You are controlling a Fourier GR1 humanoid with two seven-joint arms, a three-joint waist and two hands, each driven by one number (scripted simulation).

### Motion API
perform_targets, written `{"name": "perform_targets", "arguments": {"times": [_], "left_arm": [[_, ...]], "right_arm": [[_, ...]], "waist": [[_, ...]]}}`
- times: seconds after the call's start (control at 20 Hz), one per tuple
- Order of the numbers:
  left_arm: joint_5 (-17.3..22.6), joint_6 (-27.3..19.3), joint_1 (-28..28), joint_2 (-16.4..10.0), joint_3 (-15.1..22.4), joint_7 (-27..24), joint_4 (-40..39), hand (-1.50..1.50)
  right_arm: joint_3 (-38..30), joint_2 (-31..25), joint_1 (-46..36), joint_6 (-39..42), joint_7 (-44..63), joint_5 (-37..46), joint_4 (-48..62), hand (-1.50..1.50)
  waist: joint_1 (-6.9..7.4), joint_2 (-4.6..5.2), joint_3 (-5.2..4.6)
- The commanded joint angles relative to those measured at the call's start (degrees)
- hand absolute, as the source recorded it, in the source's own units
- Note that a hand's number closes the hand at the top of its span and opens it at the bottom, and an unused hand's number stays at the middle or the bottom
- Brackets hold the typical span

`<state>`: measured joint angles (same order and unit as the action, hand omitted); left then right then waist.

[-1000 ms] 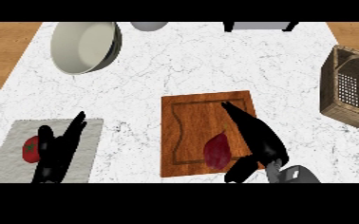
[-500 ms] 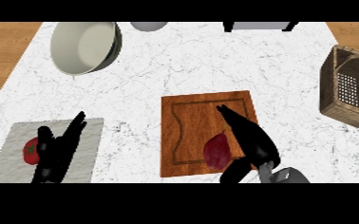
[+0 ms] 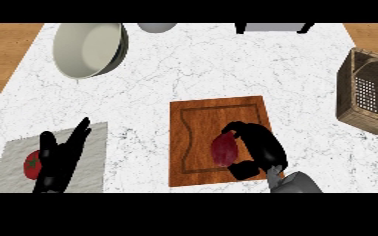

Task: Pick the pear from the cutting board and place it in the basket

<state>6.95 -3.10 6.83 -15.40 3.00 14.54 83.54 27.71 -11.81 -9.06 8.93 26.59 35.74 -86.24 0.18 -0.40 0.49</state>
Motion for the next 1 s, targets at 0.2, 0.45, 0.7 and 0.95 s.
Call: {"name": "perform_targets", "arguments": {"times": [0.2, 0.45, 0.7, 0.95], "left_arm": [[-1.1, 0.1, 3.2, 2.4, 0.8, 0.8, -0.8, 0.0], [-0.8, 2.4, 0.0, 1.3, -1.8, -3.3, -7.7, 0.0], [-0.3, 2.5, 1.1, 0.7, -0.9, 1.3, -1.4, 0.0], [-1.8, 0.5, 3.2, 2.7, 0.2, 1.2, -0.1, 0.0]], "right_arm": [[0.5, -0.5, -0.9, -1.1, -3.6, 6.0, 2.1, 1.5], [0.2, 2.3, -3.8, 0.8, 8.5, 10.8, -0.3, 1.5], [-3.8, 3.6, -14.8, 9.2, 28.7, 16.5, 1.7, 1.5], [-5.1, 6.4, -18.5, 9.2, 35.9, 20.2, -7.9, 1.5]], "waist": [[0.04, 0.37, -0.48], [-0.46, 0.37, -0.6], [0.32, 0.17, -0.64], [-0.33, 0.06, -0.52]]}}
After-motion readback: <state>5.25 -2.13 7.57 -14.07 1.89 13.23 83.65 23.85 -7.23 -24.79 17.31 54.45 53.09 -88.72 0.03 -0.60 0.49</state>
